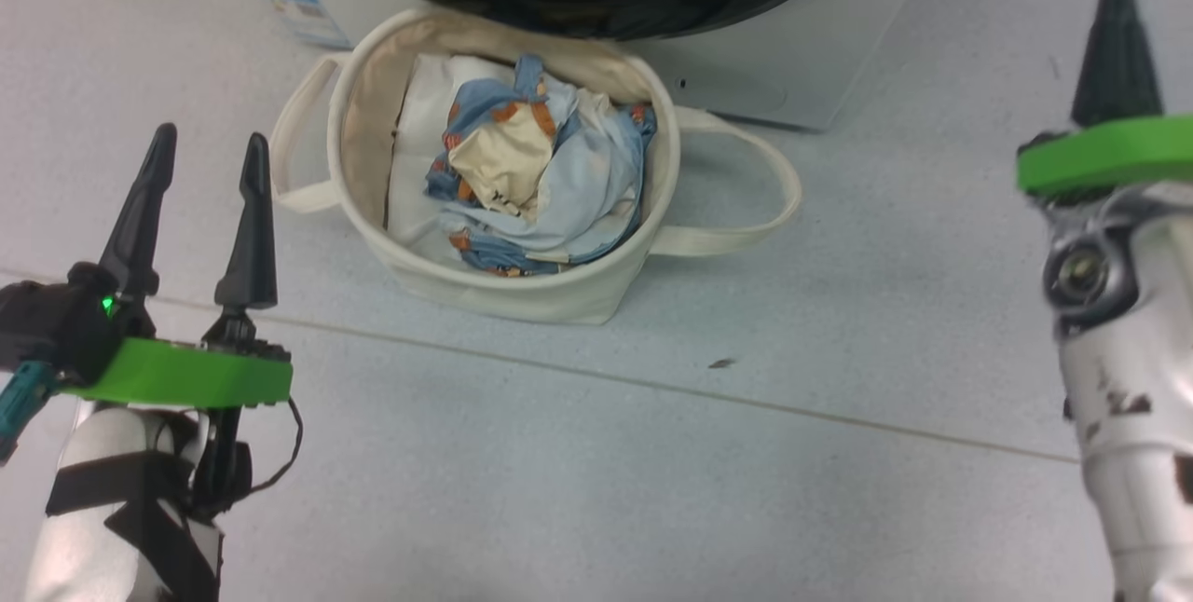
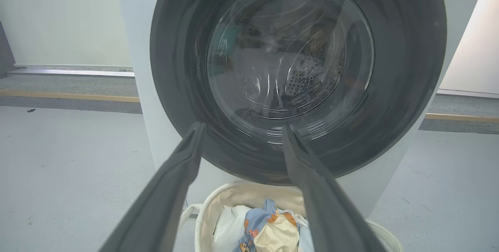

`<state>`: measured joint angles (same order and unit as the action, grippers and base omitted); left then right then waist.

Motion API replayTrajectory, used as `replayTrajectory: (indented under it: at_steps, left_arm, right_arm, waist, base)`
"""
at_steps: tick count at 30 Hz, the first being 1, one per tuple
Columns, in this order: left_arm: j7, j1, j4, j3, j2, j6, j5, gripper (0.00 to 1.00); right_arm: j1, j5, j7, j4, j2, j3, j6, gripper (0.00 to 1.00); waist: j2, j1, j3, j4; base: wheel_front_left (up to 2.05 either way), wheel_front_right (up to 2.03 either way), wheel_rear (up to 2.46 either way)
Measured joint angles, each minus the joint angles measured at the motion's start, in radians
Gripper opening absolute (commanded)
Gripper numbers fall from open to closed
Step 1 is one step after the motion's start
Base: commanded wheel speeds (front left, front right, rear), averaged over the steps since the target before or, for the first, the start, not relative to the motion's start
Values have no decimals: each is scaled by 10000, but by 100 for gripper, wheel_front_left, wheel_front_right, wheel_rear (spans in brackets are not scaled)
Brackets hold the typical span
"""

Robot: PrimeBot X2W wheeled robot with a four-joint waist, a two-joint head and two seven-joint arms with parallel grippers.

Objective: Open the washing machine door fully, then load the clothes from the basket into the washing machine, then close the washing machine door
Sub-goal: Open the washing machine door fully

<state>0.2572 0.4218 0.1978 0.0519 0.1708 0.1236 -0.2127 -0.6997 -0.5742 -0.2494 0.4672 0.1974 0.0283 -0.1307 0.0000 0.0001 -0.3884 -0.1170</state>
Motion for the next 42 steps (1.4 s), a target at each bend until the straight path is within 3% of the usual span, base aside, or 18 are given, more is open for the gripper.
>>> replayTrajectory:
  at_steps: [4,7,12,17,26,42]
  left_arm:
    - [0,130,4,121,-40,2,0,100]
    - [0,162,4,234,-61,4,-4,100]
    - [0,412,-2,240,-173,13,-4,100]
    - [0,456,4,270,-171,13,-4,100]
    - [0,454,12,224,-169,13,-40,100]
    - [0,453,12,161,-94,15,-293,100]
  right_arm:
    - [-800,-1156,0,376,84,-65,0,0]
    - [-1429,-2989,309,568,15,-205,0,0]
    - [-2165,-6276,1956,863,-38,-832,2,0]
    - [-2558,-7979,3724,1634,-44,-1074,2,0]
    - [-3289,-8888,5175,1691,12,-995,2,0]
    - [-3917,-9484,5695,1411,-90,-832,4,0]
  waist:
    - [0,-1,-302,-139]
    - [0,0,-549,-241]
    - [0,1,-884,-463]
    - [0,-1,-953,-624]
    - [0,-2,-898,-739]
    - [0,-2,-1137,-738]
  base:
    - [0,0,0]
    - [0,0,0]
    - [0,0,0]
    - [0,0,0]
    - [0,0,0]
    - [0,0,0]
